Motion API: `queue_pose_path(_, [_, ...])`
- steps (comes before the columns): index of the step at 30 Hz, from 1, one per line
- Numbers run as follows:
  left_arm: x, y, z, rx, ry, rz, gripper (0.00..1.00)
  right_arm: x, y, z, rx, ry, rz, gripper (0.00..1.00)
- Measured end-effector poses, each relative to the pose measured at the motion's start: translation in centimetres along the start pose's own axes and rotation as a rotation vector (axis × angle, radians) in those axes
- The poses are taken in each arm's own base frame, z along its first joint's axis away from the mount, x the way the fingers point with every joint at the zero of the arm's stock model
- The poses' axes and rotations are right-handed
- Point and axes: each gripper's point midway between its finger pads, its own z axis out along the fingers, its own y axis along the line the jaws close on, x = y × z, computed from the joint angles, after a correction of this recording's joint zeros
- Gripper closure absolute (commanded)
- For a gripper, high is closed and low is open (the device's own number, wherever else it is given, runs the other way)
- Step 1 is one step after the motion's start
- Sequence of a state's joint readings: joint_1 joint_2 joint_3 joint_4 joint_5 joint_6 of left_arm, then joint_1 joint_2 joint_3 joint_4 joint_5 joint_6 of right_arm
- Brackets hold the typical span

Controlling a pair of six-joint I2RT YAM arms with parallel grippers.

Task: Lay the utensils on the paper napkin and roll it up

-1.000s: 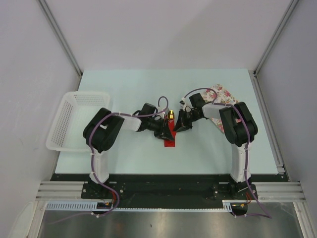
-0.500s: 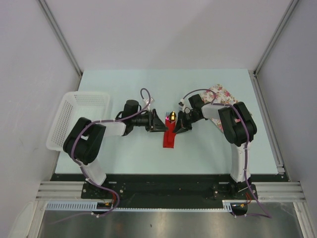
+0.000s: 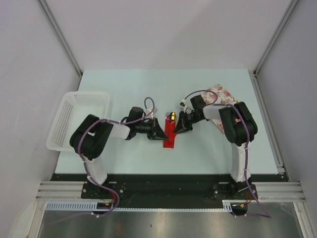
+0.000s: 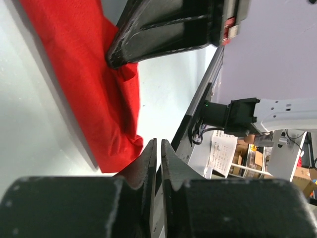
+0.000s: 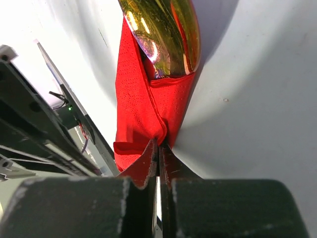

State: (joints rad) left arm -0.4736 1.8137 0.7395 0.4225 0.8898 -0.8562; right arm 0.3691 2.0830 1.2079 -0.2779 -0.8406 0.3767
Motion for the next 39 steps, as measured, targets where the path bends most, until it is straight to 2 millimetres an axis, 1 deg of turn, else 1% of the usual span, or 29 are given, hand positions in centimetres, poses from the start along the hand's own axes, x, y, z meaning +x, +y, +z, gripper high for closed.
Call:
queue_pose_path(9, [0.9,2.2,0.7,-0.041,0.030,-0.059,0.91,0.0,-0.1,-0.1,-0.009,-0.002,0.008,1.00])
queue_pose_path(13, [0.7,2.2,0.8,-0.041,0.023,-0.059,0.92,0.0,-0.2,-0.2,-0.012,-0.003,0.013,1.00])
queue_pose_path(17, [0.7,2.5,0.9,-0.072,0.026,-0.058,0.92,0.0,-0.2,-0.2,-0.016,-0.003,0.013,1.00])
queue_pose_path(21, [0.6,2.2,1.5,-0.088,0.039,-0.027,0.92,0.0,-0.2,-0.2,-0.018,-0.004,0.014,1.00])
queue_pose_path(24, [0.9,2.3,1.9,-0.097,0.059,-0.012,0.92,0.0,-0.2,-0.3,-0.019,-0.004,0.015,1.00])
queue_pose_path(27, [1.5,2.8,2.2,-0.113,0.083,-0.015,0.92,0.1,-0.2,-0.3,-0.020,-0.003,0.015,0.90])
queue_pose_path(28, [1.6,3.1,2.3,-0.119,0.090,-0.016,0.92,0.0,-0.2,-0.3,-0.021,-0.003,0.016,0.80])
queue_pose_path(30, [1.7,3.3,2.4,-0.123,0.100,-0.019,0.92,0.1,-0.1,-0.4,-0.029,-0.001,0.022,0.73])
queue_pose_path(31, [1.7,3.3,2.4,-0.125,0.105,-0.016,0.92,0.1,-0.1,-0.5,-0.037,0.001,0.025,0.65])
queue_pose_path(34, [1.7,3.2,2.5,-0.130,0.117,0.001,0.87,-0.1,0.1,-1.0,-0.061,0.001,0.045,0.52])
queue_pose_path(39, [1.7,3.2,2.6,-0.129,0.132,0.021,0.81,-1.2,0.5,-1.8,-0.063,-0.021,0.035,0.51])
